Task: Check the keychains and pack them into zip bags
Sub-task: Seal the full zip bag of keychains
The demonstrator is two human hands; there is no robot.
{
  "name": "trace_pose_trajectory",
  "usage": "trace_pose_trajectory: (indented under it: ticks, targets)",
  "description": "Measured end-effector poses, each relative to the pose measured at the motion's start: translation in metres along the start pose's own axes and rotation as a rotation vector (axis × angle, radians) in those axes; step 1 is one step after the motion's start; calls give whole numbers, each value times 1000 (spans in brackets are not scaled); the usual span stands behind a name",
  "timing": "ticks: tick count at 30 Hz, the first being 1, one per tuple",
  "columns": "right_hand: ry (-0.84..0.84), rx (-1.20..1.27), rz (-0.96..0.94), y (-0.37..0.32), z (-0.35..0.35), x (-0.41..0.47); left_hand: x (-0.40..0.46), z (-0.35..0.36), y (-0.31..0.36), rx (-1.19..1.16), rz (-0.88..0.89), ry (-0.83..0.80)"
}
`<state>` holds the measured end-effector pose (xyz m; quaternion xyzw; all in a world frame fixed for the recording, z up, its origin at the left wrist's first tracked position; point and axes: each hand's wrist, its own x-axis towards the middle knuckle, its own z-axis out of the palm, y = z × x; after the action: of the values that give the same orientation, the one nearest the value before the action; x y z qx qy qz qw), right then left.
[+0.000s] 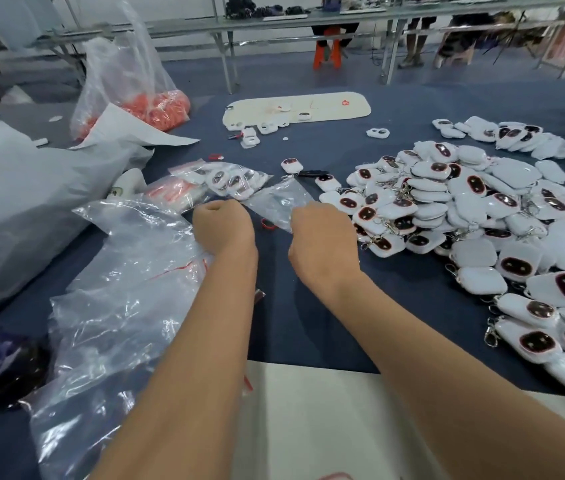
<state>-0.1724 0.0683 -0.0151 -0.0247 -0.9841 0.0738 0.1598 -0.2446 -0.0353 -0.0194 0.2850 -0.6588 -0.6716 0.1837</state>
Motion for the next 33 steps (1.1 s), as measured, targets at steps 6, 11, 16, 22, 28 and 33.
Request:
trace_pose_trajectory:
  ticks: [6, 11, 16, 22, 28, 33]
  targets:
    - [291, 1171, 456, 26, -35, -51, -41, -10, -1, -273, -191, -310]
    - [75, 1746, 502, 60, -45, -100, -94, -11, -6, -184, -201, -812]
    - [150, 1721, 627, 96, -46, -120, -117, -11, -14, -125, -150, -817]
    - [125, 1650, 635, 138, -52, -133, -106, -43, -25, 156, 21, -1081]
    - [277, 1253, 519, 131, -34, -139, -88, -50, -34, 228, 273, -817]
    - [406, 1147, 609, 138, -31, -141, -67, -52, -37, 210, 398, -515]
